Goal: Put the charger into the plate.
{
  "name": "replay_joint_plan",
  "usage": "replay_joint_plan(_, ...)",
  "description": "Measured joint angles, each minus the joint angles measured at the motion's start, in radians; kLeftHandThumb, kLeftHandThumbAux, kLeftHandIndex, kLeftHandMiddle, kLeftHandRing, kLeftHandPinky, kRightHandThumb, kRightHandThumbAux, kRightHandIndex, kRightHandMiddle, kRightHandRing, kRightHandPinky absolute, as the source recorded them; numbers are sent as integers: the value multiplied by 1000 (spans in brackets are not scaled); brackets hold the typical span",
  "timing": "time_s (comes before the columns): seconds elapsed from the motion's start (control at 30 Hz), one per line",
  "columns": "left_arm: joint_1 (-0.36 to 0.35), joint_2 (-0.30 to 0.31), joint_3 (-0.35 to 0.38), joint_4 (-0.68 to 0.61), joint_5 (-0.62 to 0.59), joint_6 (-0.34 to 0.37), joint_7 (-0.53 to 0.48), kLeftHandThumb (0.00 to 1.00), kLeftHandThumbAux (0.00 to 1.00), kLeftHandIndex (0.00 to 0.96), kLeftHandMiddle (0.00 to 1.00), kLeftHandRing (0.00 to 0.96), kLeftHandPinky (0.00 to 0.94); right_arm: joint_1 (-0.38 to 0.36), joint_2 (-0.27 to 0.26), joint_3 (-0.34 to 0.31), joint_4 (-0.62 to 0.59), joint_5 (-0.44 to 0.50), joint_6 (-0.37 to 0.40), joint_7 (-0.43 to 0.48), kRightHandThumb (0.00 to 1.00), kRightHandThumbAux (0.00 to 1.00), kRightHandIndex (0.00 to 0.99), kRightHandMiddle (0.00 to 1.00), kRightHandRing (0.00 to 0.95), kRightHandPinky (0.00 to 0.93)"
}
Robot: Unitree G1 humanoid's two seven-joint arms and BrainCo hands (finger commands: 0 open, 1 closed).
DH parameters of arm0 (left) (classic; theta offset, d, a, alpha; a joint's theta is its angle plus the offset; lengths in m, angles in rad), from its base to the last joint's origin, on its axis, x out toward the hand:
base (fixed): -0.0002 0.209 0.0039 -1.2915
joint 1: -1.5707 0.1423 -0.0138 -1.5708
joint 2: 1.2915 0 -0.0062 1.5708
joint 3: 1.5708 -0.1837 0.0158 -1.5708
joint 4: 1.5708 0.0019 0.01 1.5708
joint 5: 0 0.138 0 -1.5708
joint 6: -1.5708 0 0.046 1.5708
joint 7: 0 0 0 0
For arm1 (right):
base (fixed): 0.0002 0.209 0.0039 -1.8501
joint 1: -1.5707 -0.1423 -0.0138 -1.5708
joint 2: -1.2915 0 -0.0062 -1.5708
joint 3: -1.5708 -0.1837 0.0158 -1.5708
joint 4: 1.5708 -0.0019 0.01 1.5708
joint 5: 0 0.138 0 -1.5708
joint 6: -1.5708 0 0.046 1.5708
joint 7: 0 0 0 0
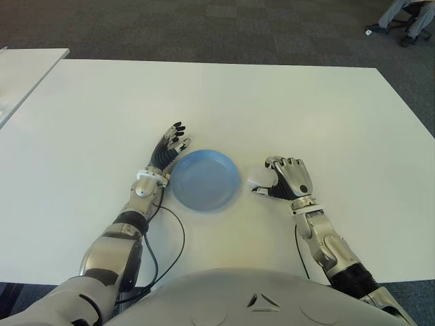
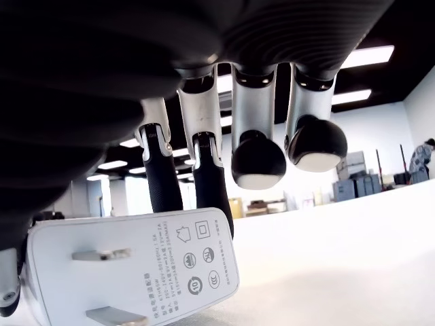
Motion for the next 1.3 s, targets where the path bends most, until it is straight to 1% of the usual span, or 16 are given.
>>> replay_joint_plan(0.3, -1, 0, 0, 3, 0, -1, 0, 0, 485, 0, 143, 141, 126, -2, -4, 0, 1, 7, -6, 2, 735, 710, 440, 869, 870, 883)
replay_joint_plan(0.57, -2, 0, 0, 3, 1, -1, 0, 0, 492, 0, 142, 141, 131, -5, -21, -5, -9, 6, -17, 5, 736, 710, 440, 868, 868, 881)
replay_joint_plan(0.9, -3, -1, 1, 6, 1, -1, 0, 0, 497, 0, 139, 139, 132, -28, -34, -47, -107, -2, -16, 54, 737, 710, 440, 872, 873, 886)
replay_joint_plan(1.3, -9, -4, 10, 17, -3, -1, -1, 0, 505, 2, 141, 140, 129, -64, -11, -66, -174, -18, -16, 64, 737, 710, 440, 873, 876, 890)
